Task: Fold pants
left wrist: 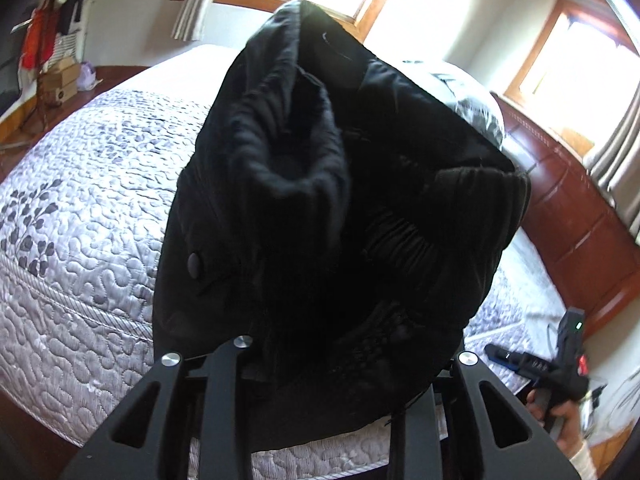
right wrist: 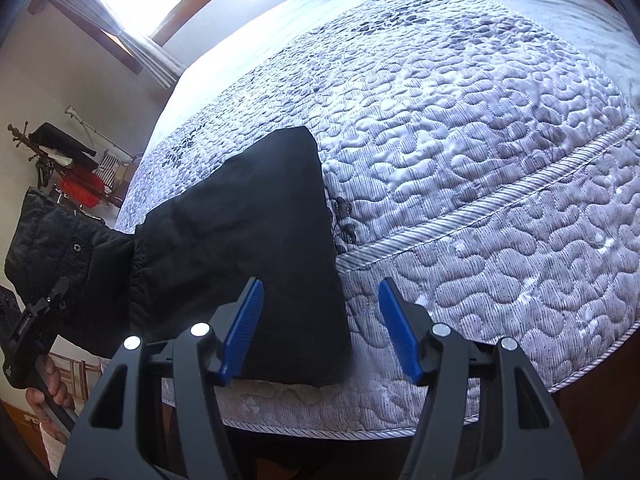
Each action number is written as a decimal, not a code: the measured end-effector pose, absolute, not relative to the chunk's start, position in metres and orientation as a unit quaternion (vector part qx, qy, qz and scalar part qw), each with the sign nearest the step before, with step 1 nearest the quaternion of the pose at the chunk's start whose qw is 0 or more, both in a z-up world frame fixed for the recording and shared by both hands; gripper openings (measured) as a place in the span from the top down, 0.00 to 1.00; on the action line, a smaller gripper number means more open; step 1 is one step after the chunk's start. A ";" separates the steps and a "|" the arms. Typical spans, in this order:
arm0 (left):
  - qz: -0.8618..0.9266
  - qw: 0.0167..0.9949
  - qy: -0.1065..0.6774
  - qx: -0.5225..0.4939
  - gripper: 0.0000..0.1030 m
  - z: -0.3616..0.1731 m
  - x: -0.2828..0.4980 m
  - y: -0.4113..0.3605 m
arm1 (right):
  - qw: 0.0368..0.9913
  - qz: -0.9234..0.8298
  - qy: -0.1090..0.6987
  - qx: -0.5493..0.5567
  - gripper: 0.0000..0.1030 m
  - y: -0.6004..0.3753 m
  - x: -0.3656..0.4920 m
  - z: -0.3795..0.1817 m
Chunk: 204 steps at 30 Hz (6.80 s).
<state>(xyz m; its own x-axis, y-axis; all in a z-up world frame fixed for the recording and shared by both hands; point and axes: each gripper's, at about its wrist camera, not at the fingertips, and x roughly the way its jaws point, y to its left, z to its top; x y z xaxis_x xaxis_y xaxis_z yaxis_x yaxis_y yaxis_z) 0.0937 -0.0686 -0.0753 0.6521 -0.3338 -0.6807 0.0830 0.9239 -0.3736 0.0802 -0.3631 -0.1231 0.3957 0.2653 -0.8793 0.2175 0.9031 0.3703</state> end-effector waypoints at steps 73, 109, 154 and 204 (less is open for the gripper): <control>0.016 0.822 0.540 -0.178 0.06 -0.165 0.084 -0.010 | 0.706 0.171 0.595 0.343 0.12 -0.259 0.148 -0.140; 0.032 0.819 0.535 -0.204 0.06 -0.165 0.072 0.021 | 0.703 0.200 0.585 0.352 0.11 -0.234 0.166 -0.145; 0.045 0.828 0.509 -0.230 0.06 -0.131 0.052 0.031 | 0.732 0.286 0.528 0.321 0.81 -0.232 0.168 -0.042; -0.033 0.842 0.522 -0.128 0.06 -0.108 0.078 -0.070 | 0.710 0.131 0.566 0.399 0.76 -0.378 0.126 -0.155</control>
